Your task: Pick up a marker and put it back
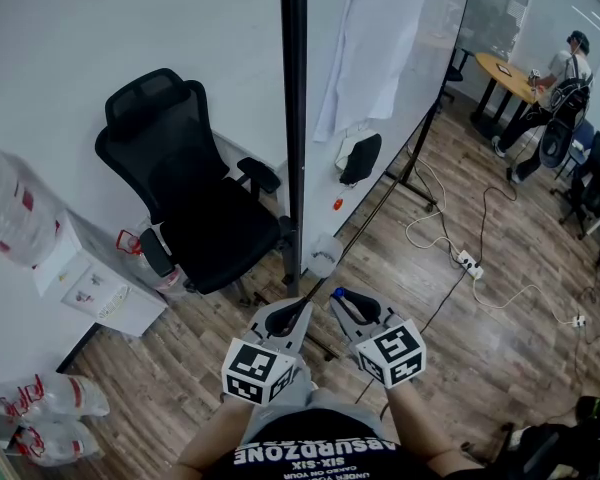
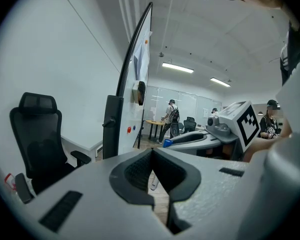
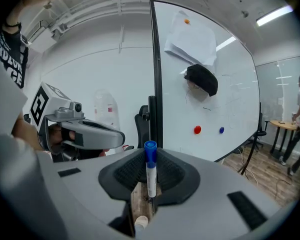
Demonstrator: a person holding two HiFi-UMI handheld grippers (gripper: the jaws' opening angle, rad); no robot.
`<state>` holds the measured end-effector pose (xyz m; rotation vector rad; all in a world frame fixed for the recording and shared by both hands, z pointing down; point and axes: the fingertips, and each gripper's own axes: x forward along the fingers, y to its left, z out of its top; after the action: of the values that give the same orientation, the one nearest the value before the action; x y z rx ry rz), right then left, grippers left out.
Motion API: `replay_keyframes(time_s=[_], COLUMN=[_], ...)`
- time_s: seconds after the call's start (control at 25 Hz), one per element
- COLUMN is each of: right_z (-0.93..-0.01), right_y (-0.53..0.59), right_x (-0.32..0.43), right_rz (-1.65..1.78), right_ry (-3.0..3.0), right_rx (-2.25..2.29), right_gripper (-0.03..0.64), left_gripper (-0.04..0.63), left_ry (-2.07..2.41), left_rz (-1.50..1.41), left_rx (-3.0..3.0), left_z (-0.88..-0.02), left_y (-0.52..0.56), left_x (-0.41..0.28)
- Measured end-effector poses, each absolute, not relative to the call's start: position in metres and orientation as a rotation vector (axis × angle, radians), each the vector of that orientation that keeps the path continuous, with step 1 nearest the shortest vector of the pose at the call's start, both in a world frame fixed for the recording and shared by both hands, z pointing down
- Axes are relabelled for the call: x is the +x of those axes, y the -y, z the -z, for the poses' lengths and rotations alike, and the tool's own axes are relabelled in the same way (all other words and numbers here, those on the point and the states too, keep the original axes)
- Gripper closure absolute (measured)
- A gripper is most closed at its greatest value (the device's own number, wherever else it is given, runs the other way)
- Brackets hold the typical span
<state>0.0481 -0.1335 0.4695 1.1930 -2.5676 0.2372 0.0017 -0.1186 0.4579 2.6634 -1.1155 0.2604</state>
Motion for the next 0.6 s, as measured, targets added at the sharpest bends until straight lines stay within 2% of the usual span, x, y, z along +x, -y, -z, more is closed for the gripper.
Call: replay_keyframes(time_s=[0.6], right_z=[-0.407], right_y=[0.133], right_x=[0.055], right_rz=[-0.11], right_ry=[2.66], right_rx=[1.244], right_gripper=[0.554], left_gripper=[0.588], left_ry=[1.128], left_rz=[-0.241], left_rx=[2.656], left_z=[-0.457], left_y=[0.113], left_x=[-0.001])
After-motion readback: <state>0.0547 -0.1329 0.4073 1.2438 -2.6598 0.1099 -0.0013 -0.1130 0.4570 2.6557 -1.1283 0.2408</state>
